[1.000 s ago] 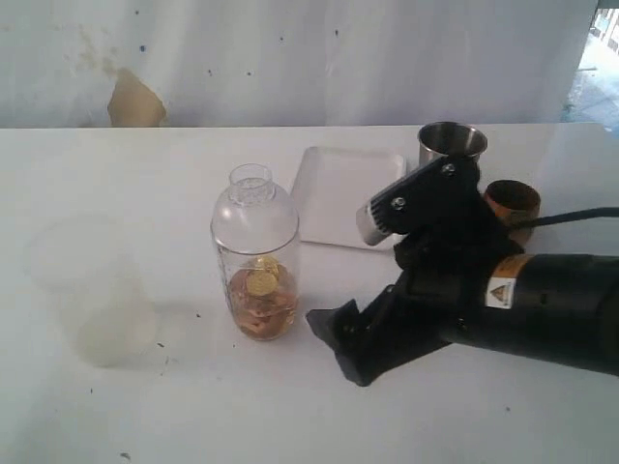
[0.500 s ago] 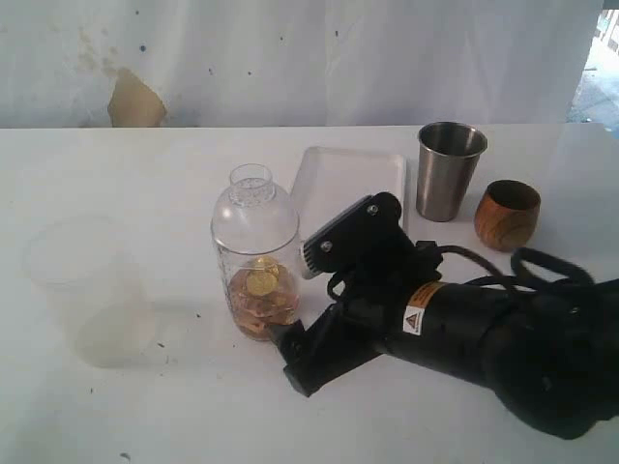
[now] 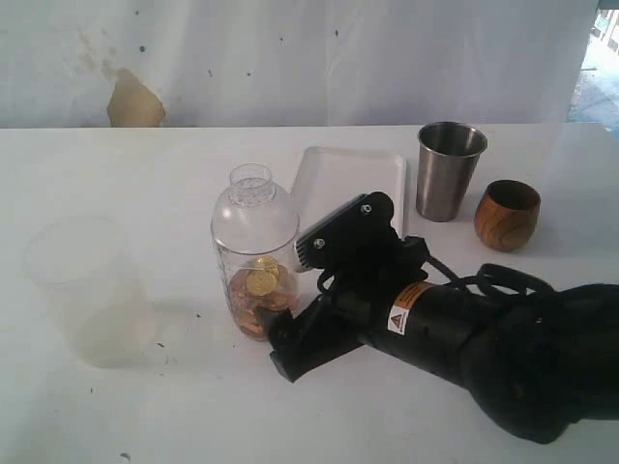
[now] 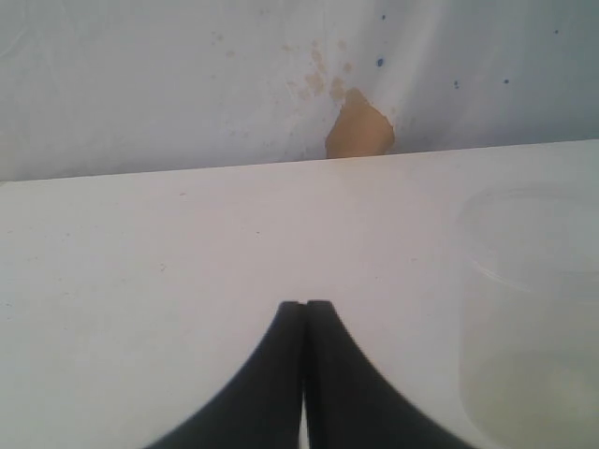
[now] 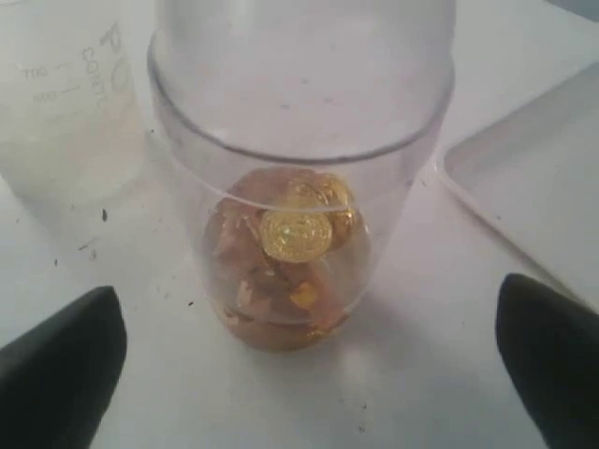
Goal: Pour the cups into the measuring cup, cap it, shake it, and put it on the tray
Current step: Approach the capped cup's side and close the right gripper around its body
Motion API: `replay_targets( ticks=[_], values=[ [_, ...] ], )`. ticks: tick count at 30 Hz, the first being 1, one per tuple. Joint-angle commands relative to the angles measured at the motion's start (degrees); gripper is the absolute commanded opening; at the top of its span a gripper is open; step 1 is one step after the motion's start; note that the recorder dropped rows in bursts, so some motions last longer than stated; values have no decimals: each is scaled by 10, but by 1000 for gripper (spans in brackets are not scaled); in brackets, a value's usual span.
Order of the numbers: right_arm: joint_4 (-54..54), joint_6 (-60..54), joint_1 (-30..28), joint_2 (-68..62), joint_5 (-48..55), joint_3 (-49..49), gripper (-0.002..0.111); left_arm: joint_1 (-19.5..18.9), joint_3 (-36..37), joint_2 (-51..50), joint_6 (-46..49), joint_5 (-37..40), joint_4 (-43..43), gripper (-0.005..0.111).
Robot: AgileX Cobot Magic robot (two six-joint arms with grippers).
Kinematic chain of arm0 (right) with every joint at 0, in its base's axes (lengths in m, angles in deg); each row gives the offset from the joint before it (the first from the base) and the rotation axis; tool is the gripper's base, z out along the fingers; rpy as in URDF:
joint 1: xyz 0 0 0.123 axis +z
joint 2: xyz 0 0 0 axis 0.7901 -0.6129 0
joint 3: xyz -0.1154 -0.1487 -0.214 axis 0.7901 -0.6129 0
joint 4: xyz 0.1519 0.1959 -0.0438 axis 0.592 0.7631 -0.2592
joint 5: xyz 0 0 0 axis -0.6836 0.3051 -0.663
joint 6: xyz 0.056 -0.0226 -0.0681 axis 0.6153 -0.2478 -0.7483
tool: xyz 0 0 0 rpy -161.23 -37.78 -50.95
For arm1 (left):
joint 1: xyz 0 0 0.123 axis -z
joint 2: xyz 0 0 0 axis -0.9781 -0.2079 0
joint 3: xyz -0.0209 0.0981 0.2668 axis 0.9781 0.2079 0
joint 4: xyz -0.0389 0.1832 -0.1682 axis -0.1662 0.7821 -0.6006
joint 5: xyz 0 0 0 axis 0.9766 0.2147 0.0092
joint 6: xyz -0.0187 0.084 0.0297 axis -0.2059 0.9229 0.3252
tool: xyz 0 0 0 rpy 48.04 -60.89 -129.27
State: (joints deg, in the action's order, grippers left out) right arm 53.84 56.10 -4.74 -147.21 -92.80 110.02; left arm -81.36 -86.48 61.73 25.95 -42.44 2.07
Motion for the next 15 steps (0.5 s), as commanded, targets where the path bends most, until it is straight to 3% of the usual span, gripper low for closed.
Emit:
replay_targets(
  ticks=[1, 10, 15],
  values=[
    [-5, 8, 1, -28, -38, -3, 102, 0, 0, -1, -1, -2, -5, 0],
    [-75, 45, 1, -98, -171, 1, 102, 0, 0, -1, -1, -2, -5, 0],
    [-74, 42, 1, -140, -183, 14, 102, 0, 0, -1, -1, -2, -5, 0]
  ],
)
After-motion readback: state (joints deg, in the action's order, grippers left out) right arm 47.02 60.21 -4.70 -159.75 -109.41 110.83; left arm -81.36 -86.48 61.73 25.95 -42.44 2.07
